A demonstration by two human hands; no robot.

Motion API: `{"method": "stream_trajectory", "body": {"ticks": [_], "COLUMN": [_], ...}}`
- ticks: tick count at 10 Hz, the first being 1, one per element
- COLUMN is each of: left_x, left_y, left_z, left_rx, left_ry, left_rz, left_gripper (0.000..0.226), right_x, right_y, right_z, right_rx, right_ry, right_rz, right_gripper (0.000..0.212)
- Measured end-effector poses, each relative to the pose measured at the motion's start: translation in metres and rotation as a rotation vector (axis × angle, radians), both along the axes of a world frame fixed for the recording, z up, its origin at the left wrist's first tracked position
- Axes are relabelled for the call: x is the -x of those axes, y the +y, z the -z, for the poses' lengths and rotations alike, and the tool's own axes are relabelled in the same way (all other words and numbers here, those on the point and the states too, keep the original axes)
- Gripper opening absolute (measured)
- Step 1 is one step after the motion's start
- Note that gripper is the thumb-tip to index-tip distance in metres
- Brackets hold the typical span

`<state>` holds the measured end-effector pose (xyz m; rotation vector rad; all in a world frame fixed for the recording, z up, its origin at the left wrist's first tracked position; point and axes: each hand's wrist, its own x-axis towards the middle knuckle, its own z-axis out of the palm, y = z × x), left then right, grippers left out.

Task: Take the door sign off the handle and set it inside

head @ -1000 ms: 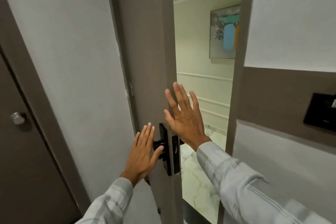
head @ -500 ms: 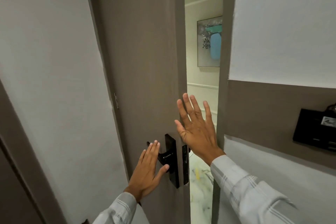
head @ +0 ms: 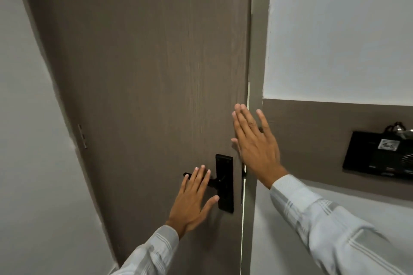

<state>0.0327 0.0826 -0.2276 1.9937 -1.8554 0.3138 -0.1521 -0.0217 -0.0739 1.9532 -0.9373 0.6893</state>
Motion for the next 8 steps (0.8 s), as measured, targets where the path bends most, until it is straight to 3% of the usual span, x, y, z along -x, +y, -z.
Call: {"method": "stream_trajectory", "body": {"ticks": [3,6,8], "left_x": [-0.008,-0.005,-0.009], "left_y": [-0.039,-0.056,-0.056], "left_z": [0.012,-0.004,-0.033], "left_rx": [0.016,-0.058,-0.05], "left_ry": [0.012,0.051,-0.045], "left_rz": [0.038,0.063,0.087], "left_gripper": [0.074,0.075,0.08], "right_x": [-0.017,-0.031,-0.032], "right_y": [-0.012,-0.012,-0.005], "right_z": [-0.006,-0.024,-0.034], "right_rx": [-0.033,-0.054,-0.124], "right_ry": [0.007,0.133,0.115], "right_rz": [0.121,0.292,0.295], "right_gripper": [0.067,0.068,0.065]}}
